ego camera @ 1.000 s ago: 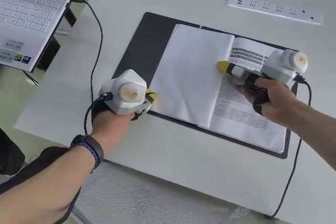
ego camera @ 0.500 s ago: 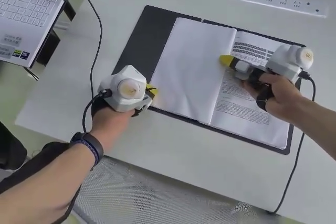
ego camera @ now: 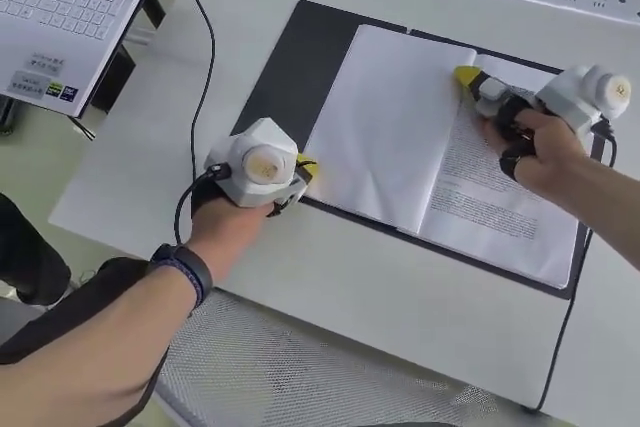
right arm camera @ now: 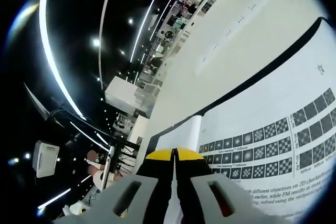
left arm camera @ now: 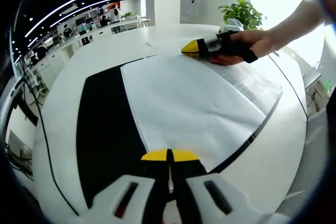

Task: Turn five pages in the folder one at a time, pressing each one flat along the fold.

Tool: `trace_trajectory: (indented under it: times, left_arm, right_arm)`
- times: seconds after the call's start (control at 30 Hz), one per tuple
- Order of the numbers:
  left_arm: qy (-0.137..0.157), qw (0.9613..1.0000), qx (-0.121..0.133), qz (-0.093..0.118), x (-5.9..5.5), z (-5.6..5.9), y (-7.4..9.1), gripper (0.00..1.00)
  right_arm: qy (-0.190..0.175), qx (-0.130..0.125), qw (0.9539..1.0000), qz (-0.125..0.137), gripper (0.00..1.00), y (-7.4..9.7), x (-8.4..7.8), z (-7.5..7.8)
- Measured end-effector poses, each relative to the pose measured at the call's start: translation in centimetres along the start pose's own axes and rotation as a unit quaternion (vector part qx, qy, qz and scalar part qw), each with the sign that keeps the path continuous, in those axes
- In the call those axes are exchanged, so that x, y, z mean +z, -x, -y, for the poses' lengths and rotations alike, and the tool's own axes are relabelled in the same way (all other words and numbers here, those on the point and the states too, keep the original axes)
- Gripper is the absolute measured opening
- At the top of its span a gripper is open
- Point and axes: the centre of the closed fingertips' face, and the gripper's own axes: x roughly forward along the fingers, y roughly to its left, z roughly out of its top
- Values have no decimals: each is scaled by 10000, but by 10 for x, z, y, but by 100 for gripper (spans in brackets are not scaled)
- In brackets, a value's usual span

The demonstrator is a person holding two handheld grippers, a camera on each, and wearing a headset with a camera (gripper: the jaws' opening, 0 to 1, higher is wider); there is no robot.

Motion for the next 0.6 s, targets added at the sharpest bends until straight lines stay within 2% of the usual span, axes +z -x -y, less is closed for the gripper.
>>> trace_trajectory:
  times: [0.2, 0.43, 0.53, 0.6]
  left_arm:
    - [-115, 9999, -75, 21, 0, 0, 0, 0]
    - [-62, 9999, -48, 66, -1, -1, -2, 0]
    - [-42, 9999, -48, 77, -1, -1, -3, 0]
    - [-47, 9999, -55, 75, -1, -1, -3, 0]
  right_arm:
    - [96, -165, 9993, 310, 0, -9, 14, 4]
    - [-73, -351, 9972, 661, 0, -20, 35, 9]
    - [-135, -398, 9964, 741, 0, -23, 41, 12]
    - [-90, -389, 9968, 686, 0, -24, 41, 12]
